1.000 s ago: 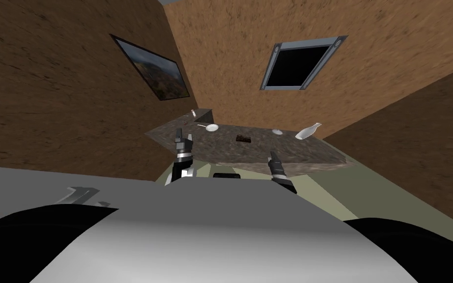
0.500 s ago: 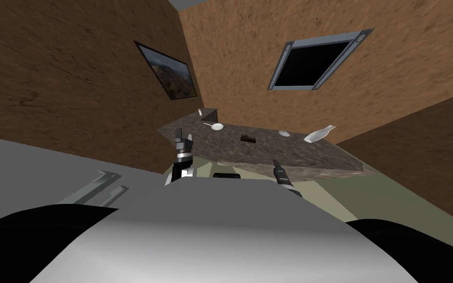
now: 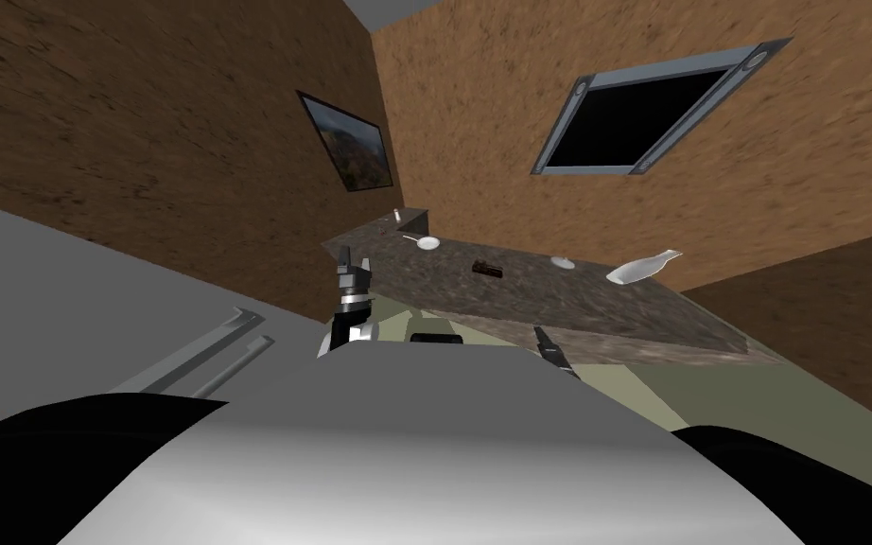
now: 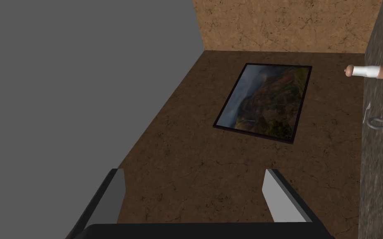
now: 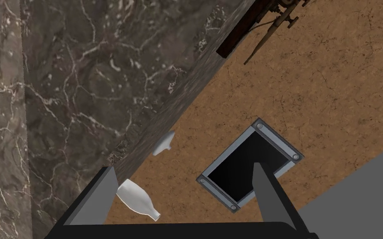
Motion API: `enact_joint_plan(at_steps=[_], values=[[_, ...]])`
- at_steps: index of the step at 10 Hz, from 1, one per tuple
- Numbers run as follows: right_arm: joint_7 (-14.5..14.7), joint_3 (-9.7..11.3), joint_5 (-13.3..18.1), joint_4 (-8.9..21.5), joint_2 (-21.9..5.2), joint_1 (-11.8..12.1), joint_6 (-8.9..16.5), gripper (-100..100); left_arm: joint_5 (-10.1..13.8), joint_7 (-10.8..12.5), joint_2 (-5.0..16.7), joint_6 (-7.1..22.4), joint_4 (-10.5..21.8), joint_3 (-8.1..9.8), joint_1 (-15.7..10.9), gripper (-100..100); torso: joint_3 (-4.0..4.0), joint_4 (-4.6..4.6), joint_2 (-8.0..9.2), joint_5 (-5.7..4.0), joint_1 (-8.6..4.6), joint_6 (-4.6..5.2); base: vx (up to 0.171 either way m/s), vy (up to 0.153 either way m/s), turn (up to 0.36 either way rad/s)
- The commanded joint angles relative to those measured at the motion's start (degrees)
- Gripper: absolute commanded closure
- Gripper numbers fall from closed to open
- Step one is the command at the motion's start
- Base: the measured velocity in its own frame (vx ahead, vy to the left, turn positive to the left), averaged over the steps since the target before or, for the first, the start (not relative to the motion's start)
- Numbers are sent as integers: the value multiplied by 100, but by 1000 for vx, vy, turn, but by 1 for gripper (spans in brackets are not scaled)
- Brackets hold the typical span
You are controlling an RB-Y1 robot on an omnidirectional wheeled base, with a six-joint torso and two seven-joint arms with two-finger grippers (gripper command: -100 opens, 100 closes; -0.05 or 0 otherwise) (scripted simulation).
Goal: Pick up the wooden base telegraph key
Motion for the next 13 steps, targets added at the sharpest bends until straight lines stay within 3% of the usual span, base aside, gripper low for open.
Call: enact_joint_plan(at_steps=[1, 3, 13], values=[[116, -117, 142, 67, -59, 286, 78, -100, 0, 0, 0, 0, 0, 0, 0, 0, 0, 0, 0, 0, 0, 0, -16, 58, 313], [221, -218, 268, 146, -120, 682, 138, -100, 0, 0, 0, 0, 0, 0, 0, 0, 0, 0, 1, 0, 0, 1, -10, 46, 223], [813, -626, 945, 579, -507, 2187, 387, -100, 0, 0, 1, 0, 0, 1, 1, 0, -11, -4, -19, -3, -12, 1, 29, 33, 257]])
